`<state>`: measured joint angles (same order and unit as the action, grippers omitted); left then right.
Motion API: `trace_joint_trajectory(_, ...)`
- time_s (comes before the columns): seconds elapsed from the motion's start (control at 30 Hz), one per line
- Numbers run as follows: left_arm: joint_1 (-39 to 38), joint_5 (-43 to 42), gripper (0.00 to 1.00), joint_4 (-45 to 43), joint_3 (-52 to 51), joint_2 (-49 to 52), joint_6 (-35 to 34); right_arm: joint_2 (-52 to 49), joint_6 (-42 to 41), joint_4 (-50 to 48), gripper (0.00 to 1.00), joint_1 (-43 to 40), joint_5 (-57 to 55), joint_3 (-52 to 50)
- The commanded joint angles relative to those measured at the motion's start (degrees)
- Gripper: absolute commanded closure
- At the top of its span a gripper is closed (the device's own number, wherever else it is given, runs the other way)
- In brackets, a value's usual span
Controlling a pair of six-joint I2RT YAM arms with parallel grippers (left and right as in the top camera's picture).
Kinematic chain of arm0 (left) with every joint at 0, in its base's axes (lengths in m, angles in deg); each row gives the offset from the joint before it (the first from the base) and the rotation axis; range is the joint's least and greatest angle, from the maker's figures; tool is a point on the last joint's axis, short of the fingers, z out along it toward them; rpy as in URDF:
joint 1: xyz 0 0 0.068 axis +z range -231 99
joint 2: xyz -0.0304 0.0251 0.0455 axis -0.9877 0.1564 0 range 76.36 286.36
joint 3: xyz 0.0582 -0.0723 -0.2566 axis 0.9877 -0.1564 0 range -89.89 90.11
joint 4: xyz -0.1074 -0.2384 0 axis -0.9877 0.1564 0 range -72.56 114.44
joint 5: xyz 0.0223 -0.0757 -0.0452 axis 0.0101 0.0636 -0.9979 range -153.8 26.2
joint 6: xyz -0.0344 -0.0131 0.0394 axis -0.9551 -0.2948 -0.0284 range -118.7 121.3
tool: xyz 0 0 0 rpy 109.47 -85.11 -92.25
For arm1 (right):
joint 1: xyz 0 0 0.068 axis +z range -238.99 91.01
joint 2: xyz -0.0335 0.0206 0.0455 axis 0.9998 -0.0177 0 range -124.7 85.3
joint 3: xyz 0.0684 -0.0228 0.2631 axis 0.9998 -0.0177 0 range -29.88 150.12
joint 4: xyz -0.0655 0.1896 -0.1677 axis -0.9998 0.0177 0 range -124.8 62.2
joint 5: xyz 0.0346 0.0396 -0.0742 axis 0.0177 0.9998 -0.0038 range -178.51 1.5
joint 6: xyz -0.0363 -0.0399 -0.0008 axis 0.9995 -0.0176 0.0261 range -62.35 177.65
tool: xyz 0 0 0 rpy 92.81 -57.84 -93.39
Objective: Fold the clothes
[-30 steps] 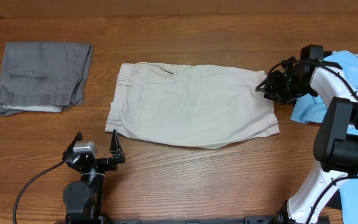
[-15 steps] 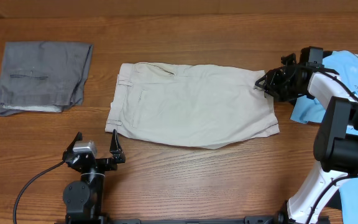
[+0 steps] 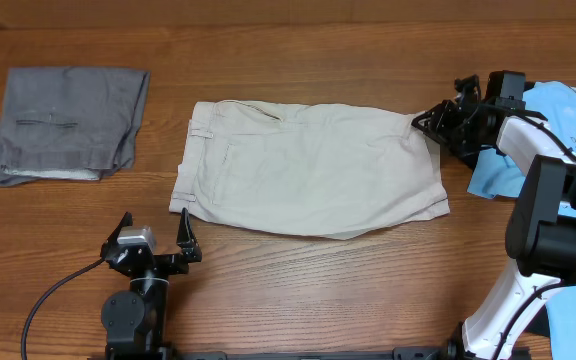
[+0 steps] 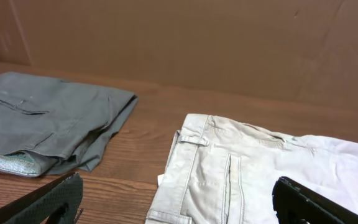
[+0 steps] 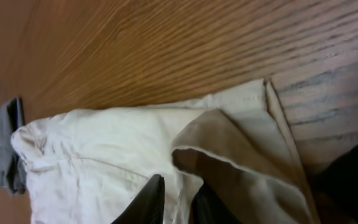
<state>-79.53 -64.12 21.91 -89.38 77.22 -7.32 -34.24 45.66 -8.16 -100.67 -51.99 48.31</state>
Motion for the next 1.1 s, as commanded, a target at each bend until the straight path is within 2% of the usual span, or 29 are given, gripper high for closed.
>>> trace_joint_trajectory(0.0, -0.28, 0.52, 0.00, -0.09, -0.24, -0.61, 1.11, -0.04, 0.02, 0.02, 0.83, -0.37, -10.10, 0.20)
trace_joint_trajectory(0.1, -0.28, 0.52, 0.00, -0.09, -0.24, -0.61, 1.11, -0.07, 0.02, 0.87, 0.84, -0.15, -21.05, -0.31)
trace_joint_trajectory(0.17, -0.28, 0.52, 0.00, -0.09, -0.24, -0.61, 1.11, -0.07, 0.02, 0.42, 0.86, -0.15, -24.30, -1.03)
trace_joint_trajectory(0.33, -0.28, 0.52, 0.00, -0.09, -0.24, -0.61, 1.11, -0.09, 0.04, -1.75, 0.89, -0.04, -24.48, -1.27)
trace_joint_trajectory(0.47, -0.28, 0.52, 0.00, -0.09, -0.24, -0.61, 1.11, 0.31, 0.02, -4.39, 0.88, -0.07, -22.86, -0.52)
trace_joint_trajectory(0.53, -0.28, 0.52, 0.01, -0.09, -0.24, -0.61, 1.11, 1.16, 0.00, -3.43, 0.83, -0.31, -20.41, 1.68)
trace_joint_trajectory(0.6, -0.28, 0.52, 0.00, -0.09, -0.24, -0.61, 1.11, 2.73, 0.00, -1.57, 0.67, -0.61, -18.03, 4.31)
trace_joint_trajectory(0.63, -0.28, 0.52, 0.00, -0.09, -0.24, -0.61, 1.11, 3.91, 0.02, 0.31, 0.64, -0.74, -17.03, 6.05)
trace_joint_trajectory(0.8, -0.28, 0.52, 0.00, -0.09, -0.24, -0.61, 1.11, 9.44, 0.52, 13.25, 0.57, -0.81, -16.48, 13.46)
trace_joint_trajectory(1.07, -0.28, 0.48, 0.00, -0.13, -0.24, -0.61, 1.05, 13.77, 0.46, 29.07, 0.44, -0.37, -16.46, 14.43)
